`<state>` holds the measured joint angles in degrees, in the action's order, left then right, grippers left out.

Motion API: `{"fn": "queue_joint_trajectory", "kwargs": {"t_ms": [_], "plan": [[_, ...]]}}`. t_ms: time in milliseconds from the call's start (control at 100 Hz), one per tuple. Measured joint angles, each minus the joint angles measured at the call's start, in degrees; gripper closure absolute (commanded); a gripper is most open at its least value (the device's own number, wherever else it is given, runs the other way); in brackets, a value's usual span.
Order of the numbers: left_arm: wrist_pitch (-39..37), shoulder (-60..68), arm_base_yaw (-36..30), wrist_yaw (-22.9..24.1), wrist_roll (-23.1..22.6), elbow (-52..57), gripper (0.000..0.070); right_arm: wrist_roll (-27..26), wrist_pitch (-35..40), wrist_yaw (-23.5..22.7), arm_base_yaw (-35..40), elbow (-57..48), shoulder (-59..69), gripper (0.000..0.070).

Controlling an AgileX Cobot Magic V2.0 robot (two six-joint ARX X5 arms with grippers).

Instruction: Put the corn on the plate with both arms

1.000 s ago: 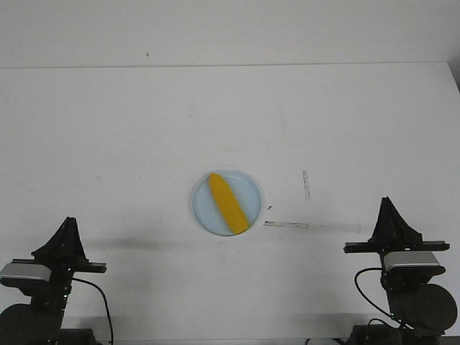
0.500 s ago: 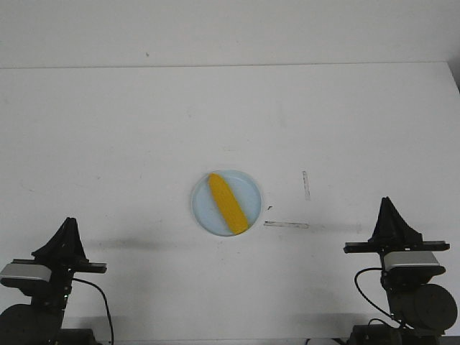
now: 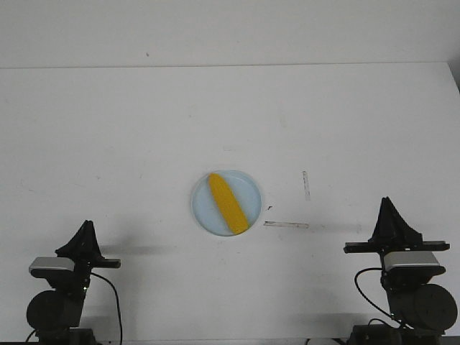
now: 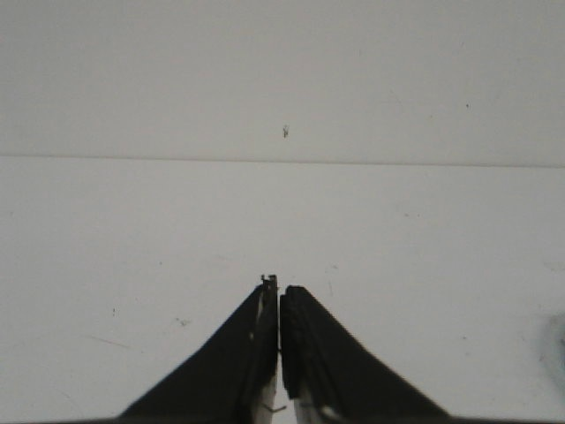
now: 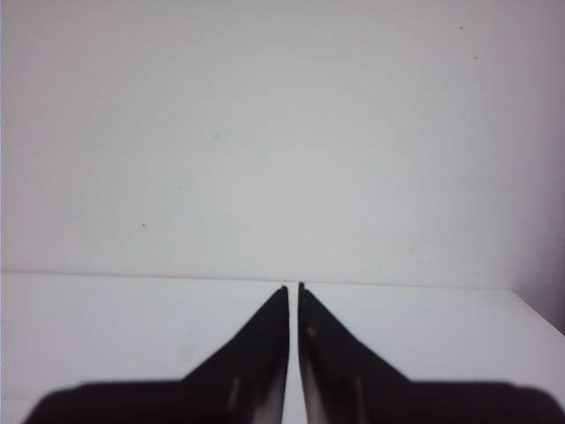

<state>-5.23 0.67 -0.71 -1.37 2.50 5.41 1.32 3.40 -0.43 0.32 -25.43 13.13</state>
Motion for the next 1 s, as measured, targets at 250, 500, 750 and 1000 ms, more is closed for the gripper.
{"fn": "queue_joint_trajectory", "kwargs": {"t_ms": [250, 500, 750, 1000], "plan": [[-3.9, -0.3, 0.0, 0.0, 0.0, -3.4, 0.0699, 0.0, 0.0, 0.0, 0.0, 0.0, 0.0, 0.0685], [-4.6, -0.4, 0.1, 0.0, 0.0, -3.5, 0.0699, 0.0, 0.0, 0.0, 0.0, 0.0, 0.0, 0.0685], [-4.6, -0.4, 0.1, 0.0, 0.0, -3.4, 0.0699, 0.0, 0.0, 0.0, 0.0, 0.0, 0.0, 0.0685], [-4.6, -0.4, 0.0, 0.0, 0.0, -3.4, 0.0699, 0.0, 0.0, 0.0, 0.0, 0.0, 0.0, 0.0685]]}}
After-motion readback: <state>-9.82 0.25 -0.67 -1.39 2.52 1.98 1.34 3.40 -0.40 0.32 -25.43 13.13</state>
